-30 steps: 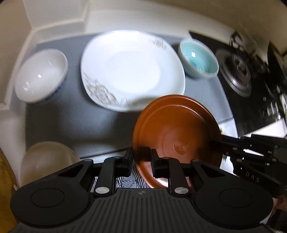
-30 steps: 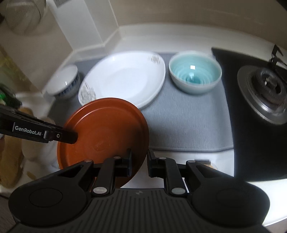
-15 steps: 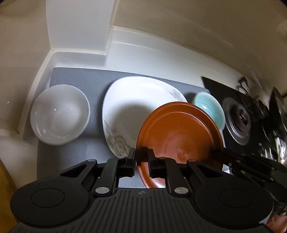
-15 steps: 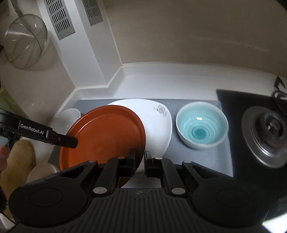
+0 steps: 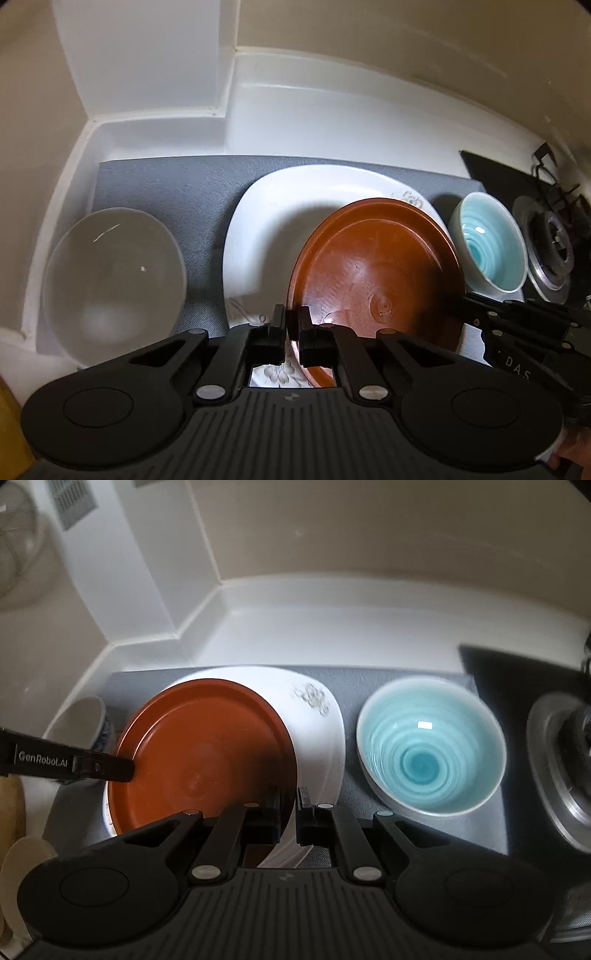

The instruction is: Organize plates and bowls

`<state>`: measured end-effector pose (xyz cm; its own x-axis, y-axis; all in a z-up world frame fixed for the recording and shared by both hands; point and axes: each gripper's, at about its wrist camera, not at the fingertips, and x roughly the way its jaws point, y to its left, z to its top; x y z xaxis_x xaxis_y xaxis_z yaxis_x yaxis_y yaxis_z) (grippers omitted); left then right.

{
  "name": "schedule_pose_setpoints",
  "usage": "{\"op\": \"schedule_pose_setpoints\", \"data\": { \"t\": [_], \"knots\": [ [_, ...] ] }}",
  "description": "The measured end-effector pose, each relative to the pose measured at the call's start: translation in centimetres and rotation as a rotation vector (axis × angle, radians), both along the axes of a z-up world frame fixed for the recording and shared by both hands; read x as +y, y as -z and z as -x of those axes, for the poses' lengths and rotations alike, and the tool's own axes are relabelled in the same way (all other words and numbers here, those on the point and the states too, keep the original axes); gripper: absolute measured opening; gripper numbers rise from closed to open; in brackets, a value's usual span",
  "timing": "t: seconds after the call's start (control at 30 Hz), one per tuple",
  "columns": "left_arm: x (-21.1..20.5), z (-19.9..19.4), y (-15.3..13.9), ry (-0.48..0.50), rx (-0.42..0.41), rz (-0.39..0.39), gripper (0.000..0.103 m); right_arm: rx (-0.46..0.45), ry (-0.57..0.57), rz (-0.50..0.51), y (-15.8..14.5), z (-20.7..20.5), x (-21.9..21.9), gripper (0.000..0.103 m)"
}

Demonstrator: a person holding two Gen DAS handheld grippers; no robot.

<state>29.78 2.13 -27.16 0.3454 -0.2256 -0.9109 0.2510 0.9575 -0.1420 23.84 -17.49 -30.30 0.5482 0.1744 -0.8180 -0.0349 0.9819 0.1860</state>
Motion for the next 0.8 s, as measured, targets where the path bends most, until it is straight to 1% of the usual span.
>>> {"op": "schedule_pose_setpoints", "data": {
  "t": [0.13,0.23,0.33,0.4,0.43,0.47,0.5,0.57,0.6,0.63,0.67,0.7,0.73,0.77,0.8],
  "knots": [
    [-0.5,-0.9,1.2,-0.001,0.004,-0.018,0.007,-0.002,-0.005,0.015,0.8,-0.8,0.1,0.008],
    [-0.8,-1.5,1.6,0.005,-0.021,-0.033,0.007,0.003,-0.003,0.011,1.5,-1.4,0.0,0.008],
    [-1.4,-1.4,2.0,0.028,-0.080,-0.091,0.008,-0.005,-0.020,0.018,2.0,-2.1,0.2,0.009],
    [-1.8,-1.4,2.9,0.038,-0.096,-0.135,0.009,-0.006,-0.039,0.055,2.1,-2.5,1.0,0.010],
    [-1.9,-1.2,2.9,0.049,-0.128,-0.149,0.009,-0.012,-0.050,0.074,2.2,-2.5,1.4,0.010],
    [-2.2,-1.1,2.9,0.061,-0.142,-0.170,0.010,-0.017,-0.057,0.084,2.3,-2.5,1.6,0.010],
    [-2.1,-1.0,2.8,0.054,-0.144,-0.175,0.010,-0.018,-0.060,0.083,2.3,-2.6,1.7,0.011],
    [-1.4,-0.5,1.6,0.047,-0.150,-0.125,0.010,-0.022,-0.046,0.087,2.2,-2.7,1.6,0.012],
    [-0.8,-0.2,0.9,0.052,-0.155,-0.089,0.021,-0.024,-0.042,0.078,2.1,-2.6,1.5,0.021],
    [-0.1,0.2,0.0,0.053,-0.165,-0.059,0.031,-0.026,-0.046,0.059,2.0,-2.5,1.4,0.038],
    [0.7,0.7,-0.8,0.043,-0.188,-0.040,0.053,-0.033,-0.043,0.047,1.7,-2.4,1.4,0.046],
    [1.8,1.2,-1.6,0.014,-0.221,-0.036,0.057,-0.045,-0.035,0.049,1.4,-2.1,1.5,0.055],
    [3.0,1.5,-2.3,-0.024,-0.239,-0.041,0.055,-0.060,-0.033,0.050,0.9,-1.8,1.6,0.055],
    [4.5,1.8,-2.8,-0.059,-0.239,-0.034,0.056,-0.073,-0.032,0.042,0.5,-1.5,1.8,0.055],
    [6.2,2.0,-3.1,-0.101,-0.228,-0.010,0.056,-0.083,-0.034,0.022,0.0,-1.2,2.0,0.055]
  ]
}}
